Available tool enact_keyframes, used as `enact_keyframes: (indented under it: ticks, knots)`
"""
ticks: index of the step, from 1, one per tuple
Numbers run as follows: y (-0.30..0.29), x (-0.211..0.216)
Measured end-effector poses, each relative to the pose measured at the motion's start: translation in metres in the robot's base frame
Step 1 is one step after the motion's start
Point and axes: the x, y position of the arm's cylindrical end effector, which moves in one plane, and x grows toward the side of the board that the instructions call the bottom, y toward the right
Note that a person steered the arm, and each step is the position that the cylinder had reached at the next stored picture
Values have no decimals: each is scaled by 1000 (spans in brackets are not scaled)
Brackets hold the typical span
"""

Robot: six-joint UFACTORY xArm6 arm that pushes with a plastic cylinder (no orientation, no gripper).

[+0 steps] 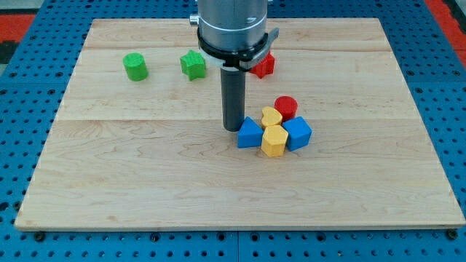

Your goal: Point your arm at the green star

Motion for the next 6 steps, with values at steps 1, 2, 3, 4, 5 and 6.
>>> enact_keyframes:
  ticks: [1,2,3,4,5,6]
  knots:
    - [-18,-5]
    - [-101,-7]
    - [-170,-33]
    - [-155,-74]
    - [-130,-105]
    - [-129,-147]
